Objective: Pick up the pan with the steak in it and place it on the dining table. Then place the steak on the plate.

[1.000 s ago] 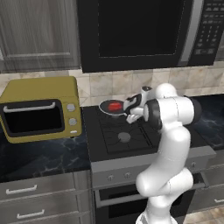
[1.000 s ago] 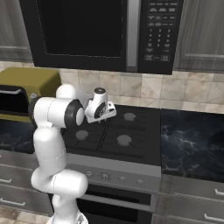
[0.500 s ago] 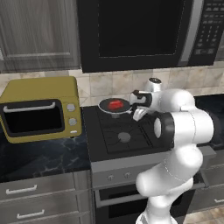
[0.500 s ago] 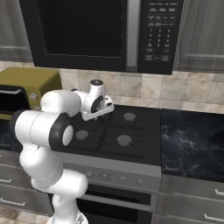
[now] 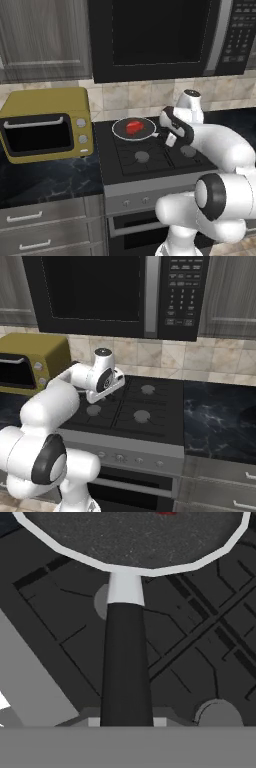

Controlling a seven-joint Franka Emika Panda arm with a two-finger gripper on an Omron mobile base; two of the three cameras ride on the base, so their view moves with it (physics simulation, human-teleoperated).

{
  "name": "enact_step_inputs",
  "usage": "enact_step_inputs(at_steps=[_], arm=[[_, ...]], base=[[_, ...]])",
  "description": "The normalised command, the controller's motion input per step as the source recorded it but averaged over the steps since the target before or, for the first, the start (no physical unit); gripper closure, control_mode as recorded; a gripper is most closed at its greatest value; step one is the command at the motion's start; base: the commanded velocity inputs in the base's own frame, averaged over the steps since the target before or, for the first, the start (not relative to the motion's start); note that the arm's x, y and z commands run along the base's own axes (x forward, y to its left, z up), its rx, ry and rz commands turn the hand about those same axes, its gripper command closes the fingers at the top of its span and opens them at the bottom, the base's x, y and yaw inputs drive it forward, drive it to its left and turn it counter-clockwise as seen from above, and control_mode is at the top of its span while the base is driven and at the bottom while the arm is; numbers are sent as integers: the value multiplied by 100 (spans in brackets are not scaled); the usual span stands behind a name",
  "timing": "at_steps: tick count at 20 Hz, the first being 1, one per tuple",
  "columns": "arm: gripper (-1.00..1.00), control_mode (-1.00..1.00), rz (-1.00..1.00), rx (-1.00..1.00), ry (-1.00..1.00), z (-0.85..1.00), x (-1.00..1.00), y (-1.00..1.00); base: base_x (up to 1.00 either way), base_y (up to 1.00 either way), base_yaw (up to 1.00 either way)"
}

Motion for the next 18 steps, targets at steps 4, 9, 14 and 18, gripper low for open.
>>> enact_step_inputs(at_steps=[4, 9, 14, 18], arm=[[100, -100, 21, -6, -2, 42, -89, -6], [100, -100, 18, -4, 0, 49, -93, 0], [100, -100, 15, -1, 0, 40, -98, 0], [100, -100, 8, 3, -4, 6, -100, 1]], base=[[0, 0, 0], [0, 0, 0], [0, 0, 0], [0, 0, 0]])
